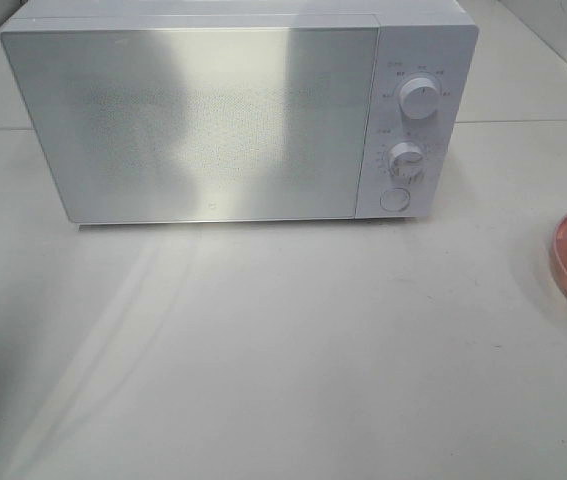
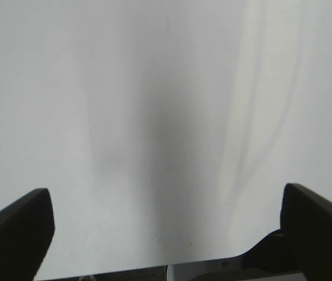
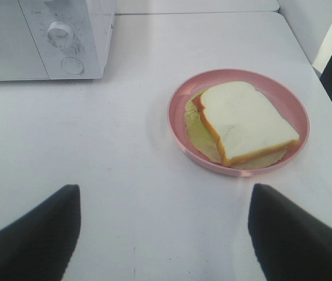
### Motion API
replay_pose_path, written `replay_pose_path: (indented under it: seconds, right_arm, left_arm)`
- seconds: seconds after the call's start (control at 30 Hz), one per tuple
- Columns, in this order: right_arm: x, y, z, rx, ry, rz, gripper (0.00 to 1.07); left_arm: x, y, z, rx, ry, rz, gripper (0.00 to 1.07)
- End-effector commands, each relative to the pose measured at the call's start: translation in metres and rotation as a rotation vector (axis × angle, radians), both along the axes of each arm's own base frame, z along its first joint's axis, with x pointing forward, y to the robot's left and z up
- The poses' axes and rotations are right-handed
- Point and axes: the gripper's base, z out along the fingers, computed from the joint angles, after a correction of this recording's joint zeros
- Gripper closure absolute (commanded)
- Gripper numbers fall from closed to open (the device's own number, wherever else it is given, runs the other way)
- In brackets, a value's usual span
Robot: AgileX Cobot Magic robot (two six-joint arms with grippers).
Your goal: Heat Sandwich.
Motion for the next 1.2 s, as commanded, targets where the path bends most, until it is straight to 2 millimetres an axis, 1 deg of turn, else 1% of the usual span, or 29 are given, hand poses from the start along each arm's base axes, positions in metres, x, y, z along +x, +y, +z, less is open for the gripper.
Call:
replay_pose_path:
  seconds: [0.03, 0.07, 0.1, 0.13, 0.2, 0.23, 0.27, 0.3, 0.37, 0.4, 0.43, 0.53, 0.57, 0.6, 0.63, 0.67, 0.7, 0.73, 0.87, 1.2]
  right_arm:
    - [-0.003, 0.0, -0.001, 0.0, -0.026, -0.003, 0.31]
    - [-0.003, 0.0, -0.001, 0.0, -0.026, -0.003, 0.31]
    - [-0.003, 0.0, -0.001, 0.0, -0.026, -0.003, 0.31]
    - [-0.003, 0.0, -0.001, 0.0, -0.026, -0.003, 0.31]
    - [-0.003, 0.0, -0.001, 0.0, -0.026, -0.003, 0.31]
    - [-0.003, 0.0, -0.001, 0.0, -0.026, -0.003, 0.31]
    - [-0.003, 0.0, -0.001, 0.0, -0.026, -0.003, 0.31]
    - [-0.003, 0.0, -0.001, 0.0, -0.026, -0.003, 0.31]
    - [-0.003, 0.0, -0.001, 0.0, -0.026, -0.003, 0.31]
    - [-0.003, 0.0, -0.001, 0.0, -0.026, -0.003, 0.31]
    - [-0.003, 0.0, -0.001, 0.0, -0.026, -0.003, 0.31]
    - [-0.003, 0.0, -0.001, 0.0, -0.026, -0.003, 0.31]
    - [-0.003, 0.0, -0.001, 0.0, -0.026, -0.003, 0.31]
    - [-0.003, 0.0, -0.001, 0.0, -0.026, -0.003, 0.31]
    - [-0.003, 0.0, -0.001, 0.0, -0.026, -0.003, 0.31]
    - [-0.003, 0.0, -0.001, 0.0, -0.026, -0.003, 0.31]
    - [-0.003, 0.0, -0.001, 0.0, -0.026, -0.003, 0.31]
    - [-0.003, 0.0, -0.001, 0.0, -0.026, -0.003, 0.31]
    - [-0.003, 0.0, -0.001, 0.0, -0.026, -0.003, 0.31]
    - [-0.003, 0.0, -0.001, 0.0, -0.026, -0.003, 0.31]
  left_arm:
    - [-0.017, 0.01, 0.001, 0.008, -0.016, 0.05, 0.02]
    - [-0.022, 0.012, 0.002, 0.008, -0.024, 0.061, 0.02]
    - [-0.032, 0.013, 0.003, 0.007, -0.038, 0.07, 0.02]
    - [-0.032, 0.013, 0.003, 0.007, -0.038, 0.07, 0.02]
    - [-0.043, 0.013, 0.005, 0.004, -0.061, 0.069, 0.02]
    - [-0.055, 0.012, 0.005, 0.003, -0.08, 0.067, 0.02]
    - [-0.061, 0.012, 0.004, 0.003, -0.09, 0.066, 0.02]
    - [-0.061, 0.012, 0.004, 0.003, -0.09, 0.066, 0.02]
    - [-0.072, 0.012, 0.003, 0.003, -0.112, 0.065, 0.02]
    - [-0.083, 0.011, 0.001, 0.002, -0.142, 0.064, 0.02]
    - [-0.083, 0.011, 0.001, 0.002, -0.142, 0.064, 0.02]
    - [-0.097, 0.011, -0.004, 0.002, -0.182, 0.064, 0.02]
    - [-0.106, 0.011, -0.007, 0.003, -0.21, 0.064, 0.02]
    - [-0.106, 0.011, -0.007, 0.003, -0.21, 0.064, 0.02]
    - [-0.11, 0.011, -0.009, 0.003, -0.225, 0.064, 0.02]
    - [-0.112, 0.011, -0.009, 0.003, -0.253, 0.065, 0.02]
    - [-0.119, 0.011, -0.007, 0.003, -0.311, 0.067, 0.02]
    - [-0.119, 0.011, -0.007, 0.003, -0.311, 0.067, 0.02]
    - [-0.132, 0.012, -0.006, 0.023, -0.422, 0.07, 0.02]
    - [-0.15, 0.012, -0.002, 0.025, -0.543, 0.078, 0.02]
